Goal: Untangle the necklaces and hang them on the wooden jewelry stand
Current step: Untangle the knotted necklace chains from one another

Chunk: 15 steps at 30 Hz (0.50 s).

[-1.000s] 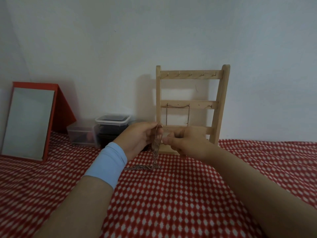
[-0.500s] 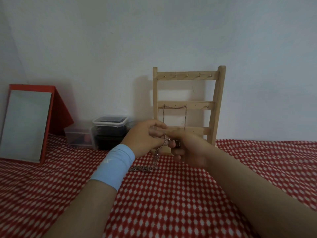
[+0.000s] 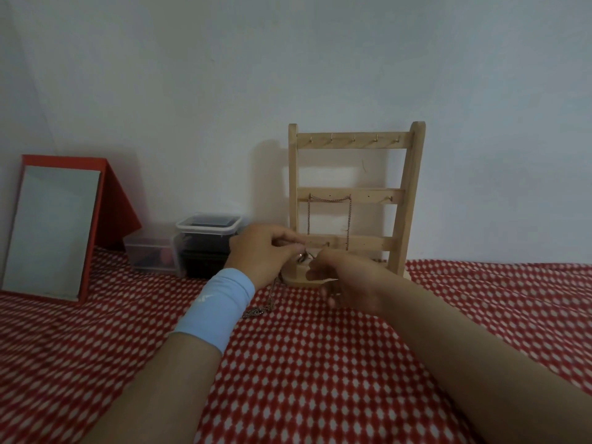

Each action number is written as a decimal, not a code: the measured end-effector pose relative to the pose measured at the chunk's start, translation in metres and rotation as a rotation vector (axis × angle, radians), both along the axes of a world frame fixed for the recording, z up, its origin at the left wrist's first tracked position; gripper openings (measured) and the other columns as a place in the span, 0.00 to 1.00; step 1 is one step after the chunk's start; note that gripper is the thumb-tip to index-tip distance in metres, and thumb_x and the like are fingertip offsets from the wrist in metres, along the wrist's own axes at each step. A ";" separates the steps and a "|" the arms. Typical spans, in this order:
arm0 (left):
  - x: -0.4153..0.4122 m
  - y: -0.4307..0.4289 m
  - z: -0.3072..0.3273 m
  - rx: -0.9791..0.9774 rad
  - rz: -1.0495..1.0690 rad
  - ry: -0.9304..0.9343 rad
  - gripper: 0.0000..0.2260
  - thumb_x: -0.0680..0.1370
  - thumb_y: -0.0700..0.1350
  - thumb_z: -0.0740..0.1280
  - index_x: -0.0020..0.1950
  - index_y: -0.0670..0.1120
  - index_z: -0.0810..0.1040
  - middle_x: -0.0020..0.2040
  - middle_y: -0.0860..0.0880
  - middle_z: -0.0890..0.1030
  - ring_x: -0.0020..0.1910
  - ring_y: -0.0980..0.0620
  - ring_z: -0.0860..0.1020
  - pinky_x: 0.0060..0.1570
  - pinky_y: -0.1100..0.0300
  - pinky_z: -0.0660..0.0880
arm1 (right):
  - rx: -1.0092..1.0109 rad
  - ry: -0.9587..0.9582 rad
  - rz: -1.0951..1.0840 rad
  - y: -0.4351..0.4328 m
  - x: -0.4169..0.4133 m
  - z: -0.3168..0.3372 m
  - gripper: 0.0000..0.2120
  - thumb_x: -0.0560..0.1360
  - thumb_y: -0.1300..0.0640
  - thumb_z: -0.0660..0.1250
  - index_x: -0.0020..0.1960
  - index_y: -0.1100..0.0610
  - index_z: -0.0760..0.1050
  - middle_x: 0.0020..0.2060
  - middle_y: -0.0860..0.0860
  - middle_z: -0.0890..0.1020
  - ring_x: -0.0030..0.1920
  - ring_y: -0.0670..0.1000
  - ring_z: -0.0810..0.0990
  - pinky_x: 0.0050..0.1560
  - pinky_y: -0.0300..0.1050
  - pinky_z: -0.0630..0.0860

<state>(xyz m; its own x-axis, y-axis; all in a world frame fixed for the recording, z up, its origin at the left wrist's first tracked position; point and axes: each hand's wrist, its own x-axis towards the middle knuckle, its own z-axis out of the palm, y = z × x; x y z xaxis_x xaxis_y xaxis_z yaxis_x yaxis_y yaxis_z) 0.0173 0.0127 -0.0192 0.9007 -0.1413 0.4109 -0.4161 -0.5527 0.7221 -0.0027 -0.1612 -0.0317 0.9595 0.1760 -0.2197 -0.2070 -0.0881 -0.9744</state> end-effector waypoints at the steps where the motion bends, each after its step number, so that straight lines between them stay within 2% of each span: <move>1: 0.002 0.000 0.000 -0.014 0.024 -0.010 0.02 0.70 0.56 0.71 0.41 0.65 0.83 0.42 0.60 0.85 0.50 0.58 0.81 0.62 0.47 0.73 | -0.021 0.010 0.003 0.000 0.000 -0.001 0.08 0.81 0.56 0.63 0.55 0.59 0.76 0.47 0.54 0.81 0.34 0.49 0.74 0.32 0.41 0.72; 3: 0.004 0.000 0.000 -0.106 0.017 -0.003 0.03 0.75 0.52 0.69 0.44 0.59 0.83 0.43 0.57 0.85 0.48 0.58 0.81 0.59 0.51 0.75 | -0.141 0.013 0.038 -0.001 -0.003 0.000 0.09 0.81 0.55 0.62 0.52 0.60 0.77 0.39 0.51 0.82 0.33 0.48 0.75 0.32 0.40 0.71; 5: 0.001 -0.001 0.004 -0.253 -0.046 0.061 0.05 0.79 0.44 0.66 0.48 0.48 0.82 0.42 0.52 0.85 0.44 0.57 0.82 0.51 0.57 0.77 | -0.397 -0.017 0.088 -0.001 -0.006 0.002 0.11 0.80 0.53 0.63 0.48 0.59 0.79 0.32 0.48 0.81 0.32 0.47 0.75 0.33 0.39 0.73; 7: -0.001 -0.001 0.007 -0.314 -0.120 0.109 0.07 0.80 0.43 0.64 0.48 0.44 0.82 0.42 0.49 0.86 0.47 0.50 0.83 0.52 0.55 0.79 | -0.626 -0.056 0.125 0.000 -0.007 0.005 0.13 0.80 0.50 0.65 0.47 0.58 0.80 0.32 0.48 0.81 0.32 0.46 0.76 0.33 0.39 0.73; 9: -0.004 -0.002 0.008 -0.323 -0.194 0.161 0.08 0.81 0.44 0.64 0.47 0.45 0.82 0.43 0.49 0.86 0.50 0.46 0.83 0.55 0.54 0.79 | -0.740 -0.111 0.140 0.001 -0.008 0.007 0.12 0.80 0.49 0.66 0.50 0.57 0.82 0.34 0.48 0.81 0.32 0.46 0.77 0.32 0.37 0.74; 12: -0.009 -0.005 0.011 -0.350 -0.258 0.222 0.06 0.80 0.43 0.66 0.48 0.44 0.82 0.43 0.49 0.86 0.45 0.51 0.83 0.50 0.60 0.81 | -0.615 -0.300 0.084 -0.002 -0.005 0.010 0.12 0.80 0.56 0.67 0.62 0.54 0.78 0.46 0.48 0.81 0.39 0.47 0.80 0.34 0.36 0.75; 15: -0.011 -0.006 0.014 -0.380 -0.270 0.224 0.05 0.79 0.42 0.68 0.50 0.44 0.82 0.45 0.48 0.87 0.46 0.52 0.84 0.48 0.60 0.81 | -0.360 -0.365 0.097 -0.008 -0.001 0.014 0.11 0.79 0.58 0.67 0.61 0.54 0.80 0.53 0.50 0.85 0.46 0.50 0.85 0.41 0.41 0.78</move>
<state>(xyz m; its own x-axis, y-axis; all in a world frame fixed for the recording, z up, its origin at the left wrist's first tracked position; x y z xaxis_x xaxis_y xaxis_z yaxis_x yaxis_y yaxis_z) 0.0060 0.0070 -0.0051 0.9246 -0.2589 0.2795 -0.3198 -0.1282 0.9388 -0.0039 -0.1691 -0.0176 0.9681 0.2426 0.0633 0.1664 -0.4325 -0.8862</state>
